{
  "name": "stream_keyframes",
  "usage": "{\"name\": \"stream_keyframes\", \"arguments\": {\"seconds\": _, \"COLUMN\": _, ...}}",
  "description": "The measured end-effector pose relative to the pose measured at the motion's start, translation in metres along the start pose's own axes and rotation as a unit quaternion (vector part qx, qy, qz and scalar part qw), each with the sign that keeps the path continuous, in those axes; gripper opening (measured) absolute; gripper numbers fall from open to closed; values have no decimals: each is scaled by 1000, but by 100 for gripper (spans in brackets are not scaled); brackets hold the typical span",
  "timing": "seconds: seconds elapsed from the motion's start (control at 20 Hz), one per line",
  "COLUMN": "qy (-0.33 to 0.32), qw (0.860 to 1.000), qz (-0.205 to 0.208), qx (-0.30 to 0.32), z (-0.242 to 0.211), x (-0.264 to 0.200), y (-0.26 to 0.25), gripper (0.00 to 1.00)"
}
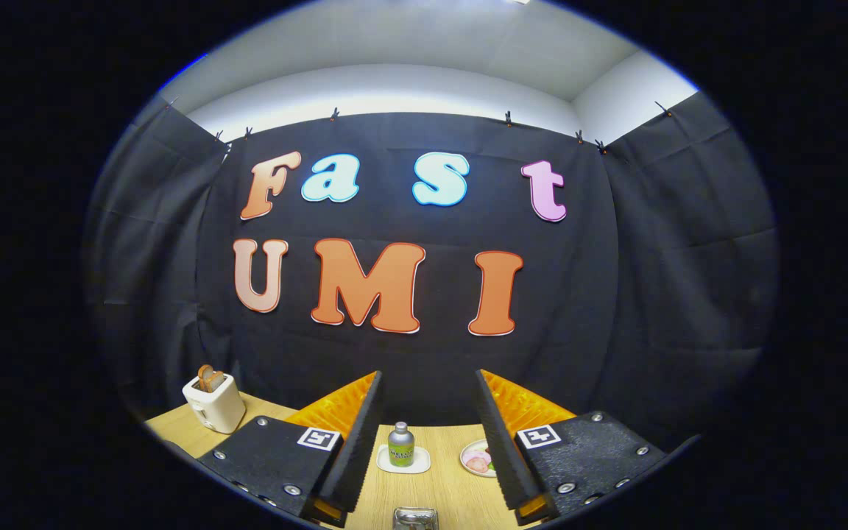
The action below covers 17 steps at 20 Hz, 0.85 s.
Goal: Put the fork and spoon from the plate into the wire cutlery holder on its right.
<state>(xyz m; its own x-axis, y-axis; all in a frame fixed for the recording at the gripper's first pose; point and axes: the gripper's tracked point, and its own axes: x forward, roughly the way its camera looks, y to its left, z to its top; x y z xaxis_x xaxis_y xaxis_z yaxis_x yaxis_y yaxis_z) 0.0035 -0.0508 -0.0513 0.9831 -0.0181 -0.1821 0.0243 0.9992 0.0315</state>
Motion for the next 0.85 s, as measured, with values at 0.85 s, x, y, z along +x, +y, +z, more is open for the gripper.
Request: {"name": "stream_keyframes", "arguments": {"seconds": 0.85, "qy": -64, "qw": 996, "qz": 54, "qx": -14, "z": 12, "x": -16, "y": 34, "gripper": 98}}
